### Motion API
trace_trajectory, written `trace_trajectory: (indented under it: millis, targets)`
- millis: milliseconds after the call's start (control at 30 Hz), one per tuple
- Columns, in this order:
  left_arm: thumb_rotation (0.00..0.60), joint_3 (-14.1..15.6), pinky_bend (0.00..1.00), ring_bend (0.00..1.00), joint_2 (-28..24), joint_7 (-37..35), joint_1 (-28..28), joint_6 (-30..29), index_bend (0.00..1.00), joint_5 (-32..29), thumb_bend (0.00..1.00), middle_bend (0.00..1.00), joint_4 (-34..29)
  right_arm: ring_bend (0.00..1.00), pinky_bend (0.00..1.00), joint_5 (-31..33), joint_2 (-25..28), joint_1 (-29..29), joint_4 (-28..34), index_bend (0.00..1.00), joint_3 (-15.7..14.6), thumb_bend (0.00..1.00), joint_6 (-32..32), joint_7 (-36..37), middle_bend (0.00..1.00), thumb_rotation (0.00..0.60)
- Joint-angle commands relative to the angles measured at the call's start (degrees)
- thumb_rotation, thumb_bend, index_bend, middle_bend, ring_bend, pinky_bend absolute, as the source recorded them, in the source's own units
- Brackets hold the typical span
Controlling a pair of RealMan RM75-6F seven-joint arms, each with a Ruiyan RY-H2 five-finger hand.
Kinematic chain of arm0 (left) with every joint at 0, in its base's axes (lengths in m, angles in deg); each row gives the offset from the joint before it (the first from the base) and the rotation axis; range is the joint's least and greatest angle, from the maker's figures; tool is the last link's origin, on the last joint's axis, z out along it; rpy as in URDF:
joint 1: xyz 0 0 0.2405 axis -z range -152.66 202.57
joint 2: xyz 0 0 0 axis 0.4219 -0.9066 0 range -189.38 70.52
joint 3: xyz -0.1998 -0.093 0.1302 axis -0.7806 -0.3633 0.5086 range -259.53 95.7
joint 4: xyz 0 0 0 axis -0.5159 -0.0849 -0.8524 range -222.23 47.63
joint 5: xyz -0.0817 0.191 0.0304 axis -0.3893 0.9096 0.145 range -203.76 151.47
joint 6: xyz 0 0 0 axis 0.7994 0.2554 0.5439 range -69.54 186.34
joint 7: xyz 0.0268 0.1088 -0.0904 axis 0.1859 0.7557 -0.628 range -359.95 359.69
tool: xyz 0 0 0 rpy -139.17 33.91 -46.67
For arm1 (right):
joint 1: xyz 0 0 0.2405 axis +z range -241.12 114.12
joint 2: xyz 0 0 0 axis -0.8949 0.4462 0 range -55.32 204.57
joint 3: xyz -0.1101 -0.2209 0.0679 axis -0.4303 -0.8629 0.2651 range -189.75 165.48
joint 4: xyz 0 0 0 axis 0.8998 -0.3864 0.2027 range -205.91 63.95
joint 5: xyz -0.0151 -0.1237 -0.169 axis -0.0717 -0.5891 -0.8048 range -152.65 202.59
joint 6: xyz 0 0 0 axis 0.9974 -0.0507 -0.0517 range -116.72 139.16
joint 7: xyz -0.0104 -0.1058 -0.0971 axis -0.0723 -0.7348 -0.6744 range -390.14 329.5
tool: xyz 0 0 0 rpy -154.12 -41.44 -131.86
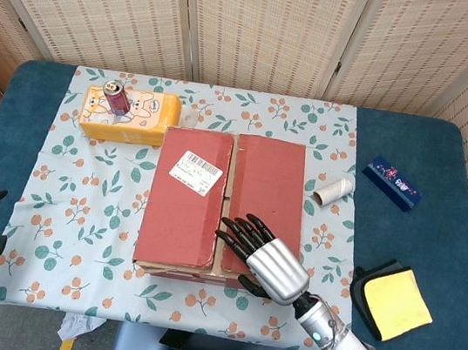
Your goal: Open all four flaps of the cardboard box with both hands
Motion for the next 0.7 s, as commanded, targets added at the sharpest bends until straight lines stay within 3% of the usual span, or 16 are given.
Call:
trace_trajectory:
  millis: [33, 367, 700]
  targets:
    - [0.600, 0.58, 0.02, 0.08, -0.53, -1.79, -0.27, -1.35, 0.00, 2.58, 0.52, 0.06, -0.09, 0.00, 0.00, 1.65, -2.51, 1.42, -1.21, 0.00, 0.96, 0.38, 0.33, -2.51, 0.00, 0.600]
    - [0.600, 0.87, 0.02, 0.08, -1.95, -6.69, -0.47, -1.23, 0.07, 3.33, 0.52, 0.06, 0.88, 0.00, 0.00, 2.53, -8.55, 4.70, -5.57, 0.00, 2.81, 0.37, -0.72, -7.57, 0.00, 0.600]
    - [0.600, 0.97, 0.02, 0.08, -2.34, -9.96, -0.84, -2.24, 0.11, 4.48, 0.52, 0.06, 1.57, 0.00, 0.00, 0.25, -9.39, 5.62, -5.15, 0.00, 2.94, 0.37, -3.59, -7.53, 0.00, 0.600]
